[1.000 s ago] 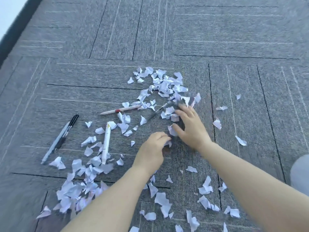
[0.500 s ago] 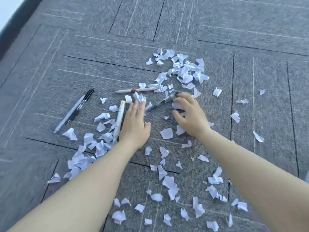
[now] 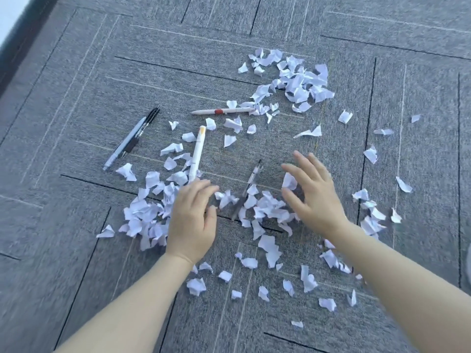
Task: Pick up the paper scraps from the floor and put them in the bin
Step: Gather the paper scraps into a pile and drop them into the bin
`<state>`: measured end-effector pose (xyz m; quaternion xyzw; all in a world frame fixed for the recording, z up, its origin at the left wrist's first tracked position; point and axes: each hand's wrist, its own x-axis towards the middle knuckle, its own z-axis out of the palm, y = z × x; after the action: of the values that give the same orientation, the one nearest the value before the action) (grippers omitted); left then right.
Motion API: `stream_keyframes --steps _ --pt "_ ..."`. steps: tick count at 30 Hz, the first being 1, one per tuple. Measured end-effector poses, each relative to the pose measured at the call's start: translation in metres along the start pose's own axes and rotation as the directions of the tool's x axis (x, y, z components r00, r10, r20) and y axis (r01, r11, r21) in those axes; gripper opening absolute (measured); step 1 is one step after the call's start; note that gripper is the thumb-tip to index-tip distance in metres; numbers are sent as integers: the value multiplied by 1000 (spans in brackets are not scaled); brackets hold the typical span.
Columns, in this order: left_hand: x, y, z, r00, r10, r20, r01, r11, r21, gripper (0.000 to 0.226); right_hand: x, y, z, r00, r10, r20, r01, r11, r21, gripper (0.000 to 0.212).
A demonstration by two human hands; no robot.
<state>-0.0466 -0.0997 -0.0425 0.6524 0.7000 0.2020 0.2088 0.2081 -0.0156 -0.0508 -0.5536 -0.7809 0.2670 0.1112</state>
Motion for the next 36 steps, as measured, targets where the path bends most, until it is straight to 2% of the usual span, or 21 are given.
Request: stream_keyframes --steps 2,4,7,10,12,14,16,18,20,22,25,27,29,32,34,36 --pt "-10 -15 -4 1000 -21 -1 21 997 69 45 -1 -3 9 993 -42 106 47 998 -49 59" --pt "-19 -26 -3 998 -50 26 48 996 73 48 -10 -16 18 978 -109 175 115 993 -25 58" --pt "-34 -24 3 997 -51 64 54 998 -42 46 -34 -33 32 951 -212 223 206 977 50 54" --pt "-50 -17 2 999 -7 38 11 994 -113 40 -54 -41 36 918 -301 259 274 952 133 53" --pt "-57 -23 -6 999 -33 -34 33 999 6 38 -58 -42 37 923 -325 205 313 946 89 51" --pt "-58 -35 -17 987 -133 -95 150 969 197 47 -57 -41 39 947 -282 153 291 956 -37 56" --pt "-54 -53 -27 957 -283 -62 289 910 297 64 -58 -42 42 949 -238 206 267 955 -128 69" --pt "-44 -69 -32 932 -361 14 338 885 320 81 -66 -49 48 911 -290 294 337 933 -126 81" --pt "-30 -78 -34 937 -343 66 309 902 300 89 -76 -57 55 855 -354 379 421 901 -107 90" --pt "-16 -79 -31 956 -269 116 225 928 297 91 -82 -60 61 801 -426 421 516 848 -125 93" --pt "-2 -72 -23 983 -149 111 114 954 277 85 -78 -60 69 757 -475 449 608 763 -219 89" --pt "-4 -63 -15 995 -90 51 81 984 157 67 -65 -64 75 769 -464 438 603 755 -258 84" --pt "-15 -52 -8 998 -56 -30 57 998 40 46 -48 -71 79 821 -408 400 533 798 -280 78" --pt "-35 -42 -7 997 -23 -75 18 998 -64 34 -19 -82 77 865 -360 350 464 839 -284 75" --pt "-43 -46 -18 993 12 -118 -12 1000 4 34 -3 -85 73 876 -343 340 439 858 -267 78" --pt "-44 -60 -31 986 -39 -159 68 981 180 42 10 -88 69 885 -326 333 419 870 -261 82"
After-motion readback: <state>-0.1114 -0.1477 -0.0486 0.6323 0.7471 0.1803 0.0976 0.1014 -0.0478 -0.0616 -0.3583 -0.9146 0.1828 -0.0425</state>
